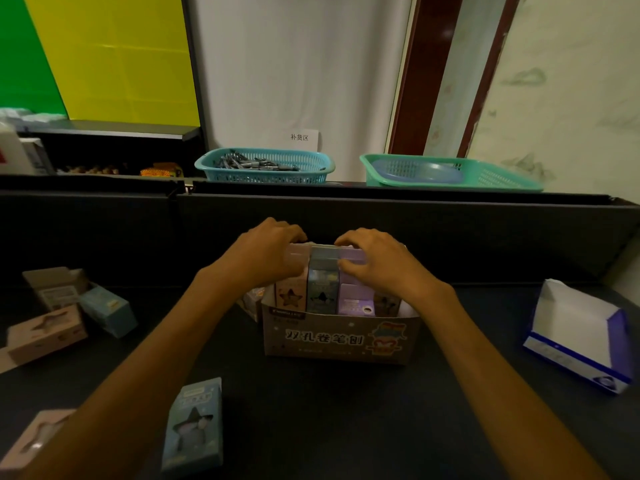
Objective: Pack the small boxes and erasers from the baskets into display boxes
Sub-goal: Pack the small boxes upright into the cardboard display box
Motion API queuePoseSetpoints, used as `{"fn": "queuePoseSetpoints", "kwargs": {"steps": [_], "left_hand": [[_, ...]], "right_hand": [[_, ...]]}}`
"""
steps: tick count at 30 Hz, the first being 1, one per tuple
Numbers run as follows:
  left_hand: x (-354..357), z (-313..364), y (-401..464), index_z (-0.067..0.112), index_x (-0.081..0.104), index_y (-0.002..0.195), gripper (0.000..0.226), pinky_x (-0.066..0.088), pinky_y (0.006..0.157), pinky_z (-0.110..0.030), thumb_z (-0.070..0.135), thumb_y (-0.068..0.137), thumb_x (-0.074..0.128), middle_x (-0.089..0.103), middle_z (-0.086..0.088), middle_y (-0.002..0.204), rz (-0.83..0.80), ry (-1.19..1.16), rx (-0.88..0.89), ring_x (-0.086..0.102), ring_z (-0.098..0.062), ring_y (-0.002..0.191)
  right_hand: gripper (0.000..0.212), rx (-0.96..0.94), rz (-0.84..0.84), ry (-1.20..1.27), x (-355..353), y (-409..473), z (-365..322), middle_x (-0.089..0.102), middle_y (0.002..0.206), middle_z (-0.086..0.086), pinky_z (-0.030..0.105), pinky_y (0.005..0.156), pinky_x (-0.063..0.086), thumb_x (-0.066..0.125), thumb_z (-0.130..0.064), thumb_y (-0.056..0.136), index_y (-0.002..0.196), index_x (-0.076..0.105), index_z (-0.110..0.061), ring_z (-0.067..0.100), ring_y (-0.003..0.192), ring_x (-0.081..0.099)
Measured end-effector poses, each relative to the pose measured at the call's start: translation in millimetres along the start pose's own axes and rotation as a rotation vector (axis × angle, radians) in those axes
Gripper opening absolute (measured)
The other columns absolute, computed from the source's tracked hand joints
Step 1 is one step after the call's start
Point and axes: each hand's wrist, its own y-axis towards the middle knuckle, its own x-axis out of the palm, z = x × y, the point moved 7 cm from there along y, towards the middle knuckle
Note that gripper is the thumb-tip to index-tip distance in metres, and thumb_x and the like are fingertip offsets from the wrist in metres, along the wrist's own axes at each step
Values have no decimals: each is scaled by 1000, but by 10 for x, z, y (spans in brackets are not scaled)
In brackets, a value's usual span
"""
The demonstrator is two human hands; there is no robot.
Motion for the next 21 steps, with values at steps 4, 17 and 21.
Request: {"fn": "queuePoseSetpoints", "kwargs": {"steps": [4, 17, 21], "left_hand": [[-181, -172, -287, 29, 42, 133, 55, 40, 97, -36, 42, 83, 63, 49, 3, 131, 75, 40, -38, 41, -15, 122], [-237, -904, -1235, 29, 30, 143, 65, 39, 101, -39, 42, 86, 60, 38, -1, 142, -36, 144, -285, 36, -21, 129], [-253, -1212, -1433, 29, 28, 143, 67, 39, 101, -39, 42, 86, 60, 37, -2, 143, -65, 144, -318, 35, -22, 130]], "right_hand": [[42, -24, 20, 4, -30, -143, -41, 53, 129, -4, 34, 99, 36, 58, -38, 90, 129, 50, -27, 14, 116, 46], [48, -182, 21, 60, 254, -61, -908, 47, 139, -2, 31, 102, 31, 58, -35, 90, 136, 45, -27, 15, 124, 42], [48, -232, 65, 38, 340, -6, -1336, 48, 139, -2, 32, 104, 31, 56, -39, 91, 136, 45, -26, 15, 125, 42]]}}
